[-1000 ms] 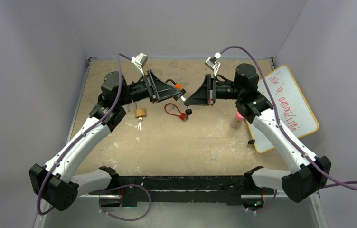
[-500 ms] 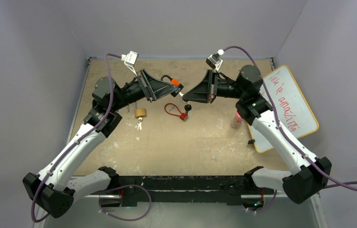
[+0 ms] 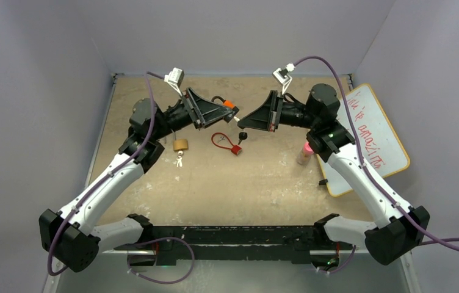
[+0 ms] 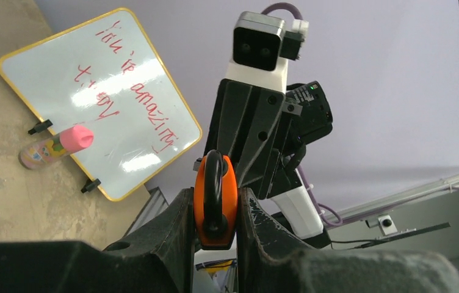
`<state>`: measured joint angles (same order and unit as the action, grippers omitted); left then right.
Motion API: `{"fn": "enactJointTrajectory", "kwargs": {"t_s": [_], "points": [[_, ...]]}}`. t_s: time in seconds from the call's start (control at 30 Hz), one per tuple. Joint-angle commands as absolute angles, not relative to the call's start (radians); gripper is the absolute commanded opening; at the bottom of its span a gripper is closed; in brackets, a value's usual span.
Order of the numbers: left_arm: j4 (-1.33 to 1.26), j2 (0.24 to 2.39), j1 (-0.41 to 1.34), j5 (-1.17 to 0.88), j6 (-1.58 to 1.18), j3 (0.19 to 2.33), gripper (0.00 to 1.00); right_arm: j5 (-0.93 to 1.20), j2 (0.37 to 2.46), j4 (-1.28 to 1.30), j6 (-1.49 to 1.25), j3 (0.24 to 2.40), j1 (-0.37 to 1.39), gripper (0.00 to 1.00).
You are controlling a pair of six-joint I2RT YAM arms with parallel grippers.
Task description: Unlock with the key
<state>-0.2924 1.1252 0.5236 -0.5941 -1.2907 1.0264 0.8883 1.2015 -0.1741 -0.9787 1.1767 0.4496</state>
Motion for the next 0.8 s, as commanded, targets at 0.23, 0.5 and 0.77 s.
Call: {"fn": "enactJointTrajectory", "kwargs": {"t_s": [0.23, 0.5, 0.77], "points": [[-0.382, 1.112, 0.586, -0.627, -1.195, 0.958, 0.0, 0.679, 1.243, -0.168, -1.03, 1.201, 0.476, 0.0], [-0.541, 1.104, 0.584, -0.731, -1.089, 0.877, 0.0, 0.817, 1.217, -0.421, -1.439, 1.073, 0.457, 0.0], [-0.649, 1.117, 0.587, -0.691, -1.311, 0.83, 0.0, 0.743, 1.205, -0.365, -1.185, 1.12, 0.454, 0.0]]}}
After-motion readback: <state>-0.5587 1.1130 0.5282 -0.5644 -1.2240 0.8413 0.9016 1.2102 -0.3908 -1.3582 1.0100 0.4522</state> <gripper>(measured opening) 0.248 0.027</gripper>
